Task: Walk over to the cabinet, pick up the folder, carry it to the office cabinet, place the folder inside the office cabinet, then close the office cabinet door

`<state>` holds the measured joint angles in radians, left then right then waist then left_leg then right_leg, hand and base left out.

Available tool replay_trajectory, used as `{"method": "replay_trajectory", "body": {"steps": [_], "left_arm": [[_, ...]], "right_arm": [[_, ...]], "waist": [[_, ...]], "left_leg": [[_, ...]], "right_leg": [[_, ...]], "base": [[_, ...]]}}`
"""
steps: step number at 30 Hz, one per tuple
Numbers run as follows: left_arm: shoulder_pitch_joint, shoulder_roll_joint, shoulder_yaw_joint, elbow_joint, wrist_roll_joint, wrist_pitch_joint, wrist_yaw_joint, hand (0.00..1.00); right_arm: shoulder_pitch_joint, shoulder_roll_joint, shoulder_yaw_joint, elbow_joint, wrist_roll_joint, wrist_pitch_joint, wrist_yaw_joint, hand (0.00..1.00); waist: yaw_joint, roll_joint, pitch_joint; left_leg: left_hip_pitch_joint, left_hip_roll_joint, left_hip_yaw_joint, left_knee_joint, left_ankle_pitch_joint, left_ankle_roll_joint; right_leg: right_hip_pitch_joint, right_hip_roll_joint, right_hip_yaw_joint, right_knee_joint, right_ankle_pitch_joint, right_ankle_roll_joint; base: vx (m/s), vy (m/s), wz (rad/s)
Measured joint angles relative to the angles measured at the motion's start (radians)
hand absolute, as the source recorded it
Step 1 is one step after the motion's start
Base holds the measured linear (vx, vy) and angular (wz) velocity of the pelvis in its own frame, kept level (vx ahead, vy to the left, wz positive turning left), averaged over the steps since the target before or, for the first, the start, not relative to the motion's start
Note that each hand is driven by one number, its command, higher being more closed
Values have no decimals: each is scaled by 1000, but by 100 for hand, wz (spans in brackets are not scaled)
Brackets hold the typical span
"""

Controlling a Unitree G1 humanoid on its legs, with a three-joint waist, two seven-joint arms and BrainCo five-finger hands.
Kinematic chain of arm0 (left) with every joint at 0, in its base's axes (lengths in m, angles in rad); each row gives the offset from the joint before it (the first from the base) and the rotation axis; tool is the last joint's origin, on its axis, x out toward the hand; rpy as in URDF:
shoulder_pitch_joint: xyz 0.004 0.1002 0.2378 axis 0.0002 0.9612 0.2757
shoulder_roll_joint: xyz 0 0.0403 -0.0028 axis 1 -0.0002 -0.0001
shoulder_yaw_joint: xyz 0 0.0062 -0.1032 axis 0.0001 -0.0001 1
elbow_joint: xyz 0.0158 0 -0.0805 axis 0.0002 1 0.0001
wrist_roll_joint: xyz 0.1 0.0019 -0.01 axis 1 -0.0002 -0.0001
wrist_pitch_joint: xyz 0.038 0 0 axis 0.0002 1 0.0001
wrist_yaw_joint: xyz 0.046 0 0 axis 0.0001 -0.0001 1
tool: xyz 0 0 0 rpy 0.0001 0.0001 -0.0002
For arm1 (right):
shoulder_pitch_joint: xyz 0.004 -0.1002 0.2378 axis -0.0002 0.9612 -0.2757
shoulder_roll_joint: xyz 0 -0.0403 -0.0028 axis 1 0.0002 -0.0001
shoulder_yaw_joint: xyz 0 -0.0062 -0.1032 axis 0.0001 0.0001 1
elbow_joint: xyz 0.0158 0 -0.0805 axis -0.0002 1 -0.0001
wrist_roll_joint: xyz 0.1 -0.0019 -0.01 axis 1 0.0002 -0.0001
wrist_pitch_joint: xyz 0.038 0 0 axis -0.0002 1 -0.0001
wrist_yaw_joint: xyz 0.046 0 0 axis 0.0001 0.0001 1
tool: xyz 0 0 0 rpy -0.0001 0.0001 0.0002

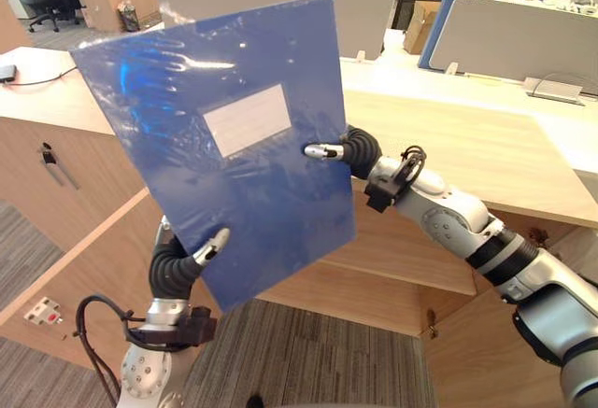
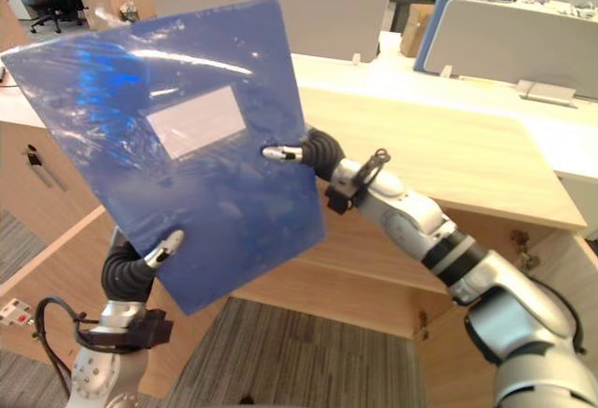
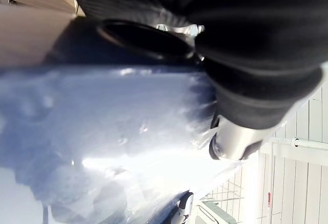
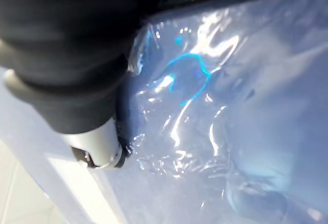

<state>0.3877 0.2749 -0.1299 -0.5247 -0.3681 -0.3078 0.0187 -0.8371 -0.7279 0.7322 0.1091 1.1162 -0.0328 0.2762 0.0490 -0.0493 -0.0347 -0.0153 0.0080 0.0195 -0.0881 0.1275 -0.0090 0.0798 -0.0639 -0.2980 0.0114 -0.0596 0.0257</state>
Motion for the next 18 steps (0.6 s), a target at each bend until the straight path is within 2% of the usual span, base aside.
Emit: {"method": "replay_trajectory", "body": {"steps": [4, 6, 9, 13, 15, 16, 18], "left_arm": [[-13, 16, -65, 156, -120, 4, -82, 0], [-20, 29, -104, 227, -235, 28, -137, 0], [-42, 21, -163, 380, -386, 62, -206, 0], [-49, -9, -167, 570, -431, 112, -226, 0], [-47, -26, -151, 692, -429, 143, -225, 0], [-42, -46, -114, 797, -403, 172, -223, 0], [-36, -62, -78, 844, -381, 182, -222, 0]], "right_arm": [[7, -16, -4, -13, -117, 0, 1, 100], [19, -14, -9, -24, -180, 0, 1, 100], [128, 30, -113, -71, -297, 0, -2, 100], [248, 135, -304, -124, -364, -1, -20, 100], [293, 199, -417, -196, -386, -17, -34, 100], [323, 239, -511, -272, -453, -63, -55, 100], [339, 251, -566, -315, -512, -89, -68, 100]], "waist": [[-2, 10, -6], [-3, 10, -6], [-4, 13, -6], [-20, 17, -6], [-35, 20, -4], [-43, 21, -3], [-47, 21, -3]], "left_leg": [[-2, 0, 6, 0, 0, 0], [-2, 2, 15, 0, 0, 0], [-2, 2, 25, 0, 0, 0], [-2, 2, 28, 0, 0, 0], [-3, 2, 30, 0, 0, 1], [-3, 2, 31, 0, 0, 1], [-3, 2, 32, 0, 0, 1]], "right_leg": [[-7, 0, 7, 5, 0, 0], [-13, -1, 15, 9, 0, 0], [-22, -3, 28, 16, 0, 0], [-27, -5, 31, 23, 0, 1], [-28, -6, 32, 24, -1, 1], [-28, -6, 33, 22, 0, 1], [-28, -6, 33, 19, 0, 1]], "base": [[-7, 7, -5], [-2, 3, -10], [-11, 12, -11], [-11, 9, -3], [0, 0, 0], [0, 0, 0], [0, 0, 0]]}}
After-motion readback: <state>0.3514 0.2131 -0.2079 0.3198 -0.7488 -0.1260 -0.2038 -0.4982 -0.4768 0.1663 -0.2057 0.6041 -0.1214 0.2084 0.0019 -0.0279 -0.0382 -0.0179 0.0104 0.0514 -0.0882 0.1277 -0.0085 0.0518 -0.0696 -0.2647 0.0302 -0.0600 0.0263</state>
